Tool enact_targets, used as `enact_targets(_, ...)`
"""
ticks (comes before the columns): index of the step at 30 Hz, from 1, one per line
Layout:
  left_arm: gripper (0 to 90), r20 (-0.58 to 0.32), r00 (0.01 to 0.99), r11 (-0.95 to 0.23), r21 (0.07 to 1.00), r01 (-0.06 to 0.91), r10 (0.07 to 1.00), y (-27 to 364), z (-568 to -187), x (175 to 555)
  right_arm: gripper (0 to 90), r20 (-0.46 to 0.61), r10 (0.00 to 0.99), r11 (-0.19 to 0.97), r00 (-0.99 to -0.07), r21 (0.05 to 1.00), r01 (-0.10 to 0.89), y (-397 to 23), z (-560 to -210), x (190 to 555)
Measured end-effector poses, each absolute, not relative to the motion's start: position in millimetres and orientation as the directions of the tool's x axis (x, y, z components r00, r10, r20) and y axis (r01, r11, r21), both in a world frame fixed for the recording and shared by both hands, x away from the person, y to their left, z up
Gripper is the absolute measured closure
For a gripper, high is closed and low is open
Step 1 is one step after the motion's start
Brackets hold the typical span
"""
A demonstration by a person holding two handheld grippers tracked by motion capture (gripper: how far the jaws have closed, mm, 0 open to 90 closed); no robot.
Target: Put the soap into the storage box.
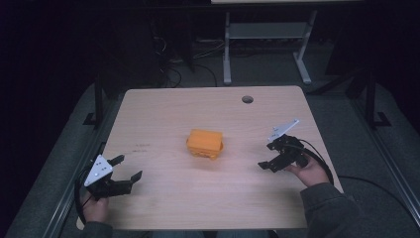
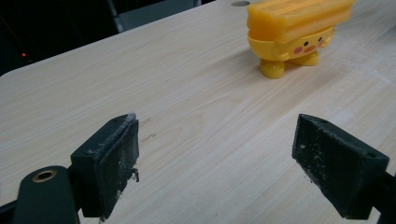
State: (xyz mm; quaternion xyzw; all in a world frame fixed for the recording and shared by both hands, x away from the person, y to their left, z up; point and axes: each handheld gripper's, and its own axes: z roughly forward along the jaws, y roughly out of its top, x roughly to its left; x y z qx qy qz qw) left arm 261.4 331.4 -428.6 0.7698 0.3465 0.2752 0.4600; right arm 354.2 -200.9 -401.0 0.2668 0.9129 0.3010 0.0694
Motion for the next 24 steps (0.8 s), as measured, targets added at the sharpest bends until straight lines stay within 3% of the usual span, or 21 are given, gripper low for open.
enact_targets(24,13.9,0.110,0.614,-0.350,0.892,0.286,0.782,327.9,-431.0,262.8,18.8,0.068,0.582,0.610,-0.811,0.623,0.490,-235.7,-426.8,321.0)
